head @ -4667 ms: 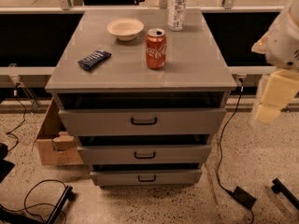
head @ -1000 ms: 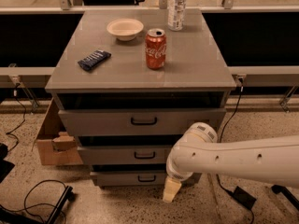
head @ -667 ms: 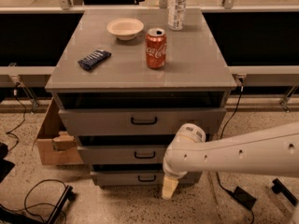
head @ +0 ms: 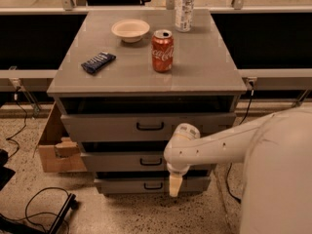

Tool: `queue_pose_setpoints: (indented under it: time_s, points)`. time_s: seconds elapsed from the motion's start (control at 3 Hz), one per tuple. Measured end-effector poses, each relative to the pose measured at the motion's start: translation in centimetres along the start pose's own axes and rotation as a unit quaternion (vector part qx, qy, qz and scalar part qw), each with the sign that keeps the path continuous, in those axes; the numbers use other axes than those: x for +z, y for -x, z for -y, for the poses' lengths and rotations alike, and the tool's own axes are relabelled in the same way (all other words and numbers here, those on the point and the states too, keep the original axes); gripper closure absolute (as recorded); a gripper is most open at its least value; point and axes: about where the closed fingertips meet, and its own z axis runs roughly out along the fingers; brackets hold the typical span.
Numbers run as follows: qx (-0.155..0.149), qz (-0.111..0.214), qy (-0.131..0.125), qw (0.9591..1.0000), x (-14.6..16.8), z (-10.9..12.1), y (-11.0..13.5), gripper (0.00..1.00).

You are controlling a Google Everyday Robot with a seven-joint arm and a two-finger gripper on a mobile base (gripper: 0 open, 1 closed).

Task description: Open middle drawer

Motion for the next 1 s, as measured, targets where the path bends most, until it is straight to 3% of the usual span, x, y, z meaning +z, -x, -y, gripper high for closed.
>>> queue_pose_setpoints:
  time_s: [0.33,0.67,1.0]
  points:
    - [0.002,-0.015,0.01,0.9998,2.1,1.6,-0.4,0.0]
    - [0.008,-0.023,0.02,0.9995,3.3,2.9,-0.9,0.18]
    - [0.017,-0.023,0.032,0.9991,3.9,3.1,-1.6,0.41]
